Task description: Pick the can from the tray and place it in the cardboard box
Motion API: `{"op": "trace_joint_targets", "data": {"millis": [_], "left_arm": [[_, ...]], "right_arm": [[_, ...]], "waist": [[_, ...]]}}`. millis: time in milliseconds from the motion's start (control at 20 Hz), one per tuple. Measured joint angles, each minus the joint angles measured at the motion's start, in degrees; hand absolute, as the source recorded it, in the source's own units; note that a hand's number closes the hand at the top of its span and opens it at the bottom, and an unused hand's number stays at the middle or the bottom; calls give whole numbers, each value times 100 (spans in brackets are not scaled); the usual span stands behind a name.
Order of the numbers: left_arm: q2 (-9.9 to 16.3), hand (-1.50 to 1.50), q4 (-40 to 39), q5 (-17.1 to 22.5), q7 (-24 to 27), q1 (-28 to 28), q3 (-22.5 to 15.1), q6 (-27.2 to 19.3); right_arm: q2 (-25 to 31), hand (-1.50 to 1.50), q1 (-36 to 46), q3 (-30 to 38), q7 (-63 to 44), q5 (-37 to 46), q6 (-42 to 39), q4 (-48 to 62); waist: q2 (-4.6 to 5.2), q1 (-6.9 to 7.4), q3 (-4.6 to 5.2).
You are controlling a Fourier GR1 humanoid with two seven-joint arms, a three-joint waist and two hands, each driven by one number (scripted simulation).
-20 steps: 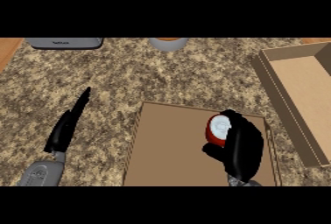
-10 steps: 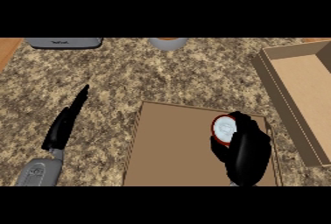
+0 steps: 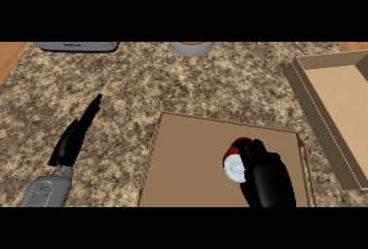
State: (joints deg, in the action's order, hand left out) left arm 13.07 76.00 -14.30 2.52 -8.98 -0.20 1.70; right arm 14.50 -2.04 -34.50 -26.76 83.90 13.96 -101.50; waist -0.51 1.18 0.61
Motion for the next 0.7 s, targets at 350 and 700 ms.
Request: {"op": "trace_joint_targets", "data": {"millis": [350,700], "left_arm": [[31,0,152,27,-61,195,69,-7],[-11,0,197,-26,-83,213,59,-39]], "right_arm": [[1560,150,-169,920,1030,-1757,-1522,-1942],[2402,150,9,3224,1024,-3574,-2689,-2927]], "waist": [[18,-143,-44],[29,-199,-55]]}}
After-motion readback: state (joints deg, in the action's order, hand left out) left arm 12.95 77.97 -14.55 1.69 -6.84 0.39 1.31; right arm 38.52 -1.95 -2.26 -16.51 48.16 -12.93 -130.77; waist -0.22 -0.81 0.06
